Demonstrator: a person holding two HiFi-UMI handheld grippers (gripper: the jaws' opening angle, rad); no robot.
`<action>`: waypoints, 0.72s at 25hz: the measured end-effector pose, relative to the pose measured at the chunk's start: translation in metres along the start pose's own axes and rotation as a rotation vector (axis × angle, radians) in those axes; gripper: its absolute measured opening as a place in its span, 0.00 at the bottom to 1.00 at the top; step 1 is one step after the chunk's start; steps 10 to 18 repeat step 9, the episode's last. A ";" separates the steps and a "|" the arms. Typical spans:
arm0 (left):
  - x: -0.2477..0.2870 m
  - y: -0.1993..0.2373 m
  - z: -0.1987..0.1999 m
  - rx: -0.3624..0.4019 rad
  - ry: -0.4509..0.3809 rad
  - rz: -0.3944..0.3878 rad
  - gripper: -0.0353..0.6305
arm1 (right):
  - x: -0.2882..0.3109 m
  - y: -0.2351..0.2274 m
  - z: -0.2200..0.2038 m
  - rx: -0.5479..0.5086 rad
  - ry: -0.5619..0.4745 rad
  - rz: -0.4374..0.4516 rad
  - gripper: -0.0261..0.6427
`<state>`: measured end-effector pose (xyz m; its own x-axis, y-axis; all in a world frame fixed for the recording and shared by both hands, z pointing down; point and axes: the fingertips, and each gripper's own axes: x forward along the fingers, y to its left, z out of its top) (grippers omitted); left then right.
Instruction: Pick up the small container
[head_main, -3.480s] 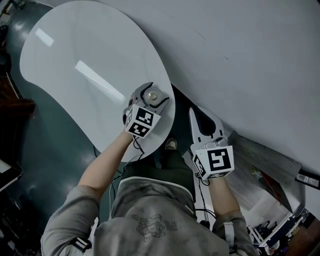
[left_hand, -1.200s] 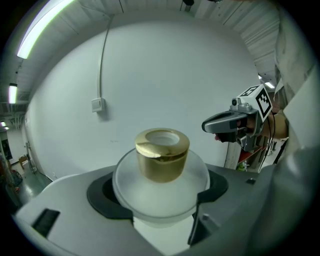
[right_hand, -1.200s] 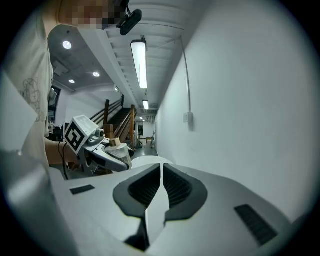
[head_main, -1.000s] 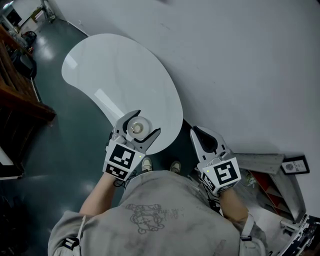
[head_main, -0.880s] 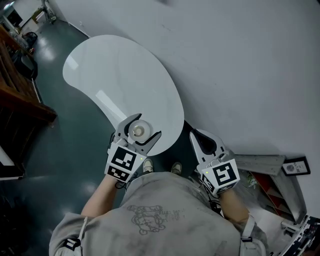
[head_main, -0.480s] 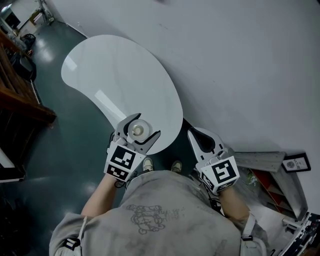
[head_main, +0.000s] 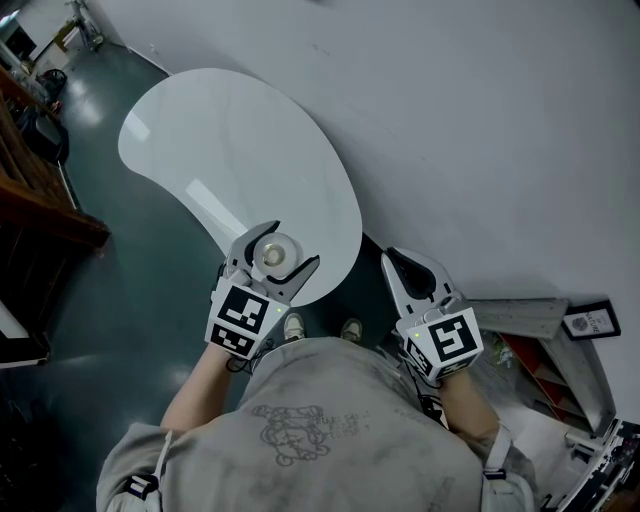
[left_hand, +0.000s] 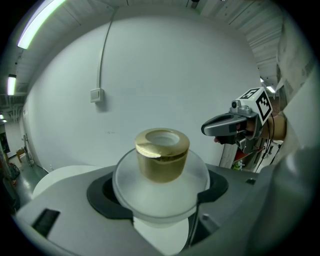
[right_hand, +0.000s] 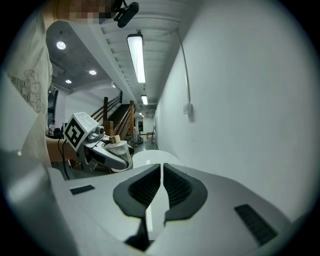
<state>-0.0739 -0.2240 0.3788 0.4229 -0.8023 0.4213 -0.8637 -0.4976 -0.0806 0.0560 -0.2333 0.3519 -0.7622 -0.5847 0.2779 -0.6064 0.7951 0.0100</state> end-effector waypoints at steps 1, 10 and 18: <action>0.001 0.000 0.001 0.000 -0.001 -0.001 0.57 | 0.000 -0.001 0.001 0.001 -0.001 -0.004 0.09; 0.004 -0.007 0.007 0.009 -0.007 -0.018 0.57 | -0.003 -0.004 0.002 0.006 -0.015 -0.015 0.09; 0.004 -0.007 0.007 0.009 -0.007 -0.018 0.57 | -0.003 -0.004 0.002 0.006 -0.015 -0.015 0.09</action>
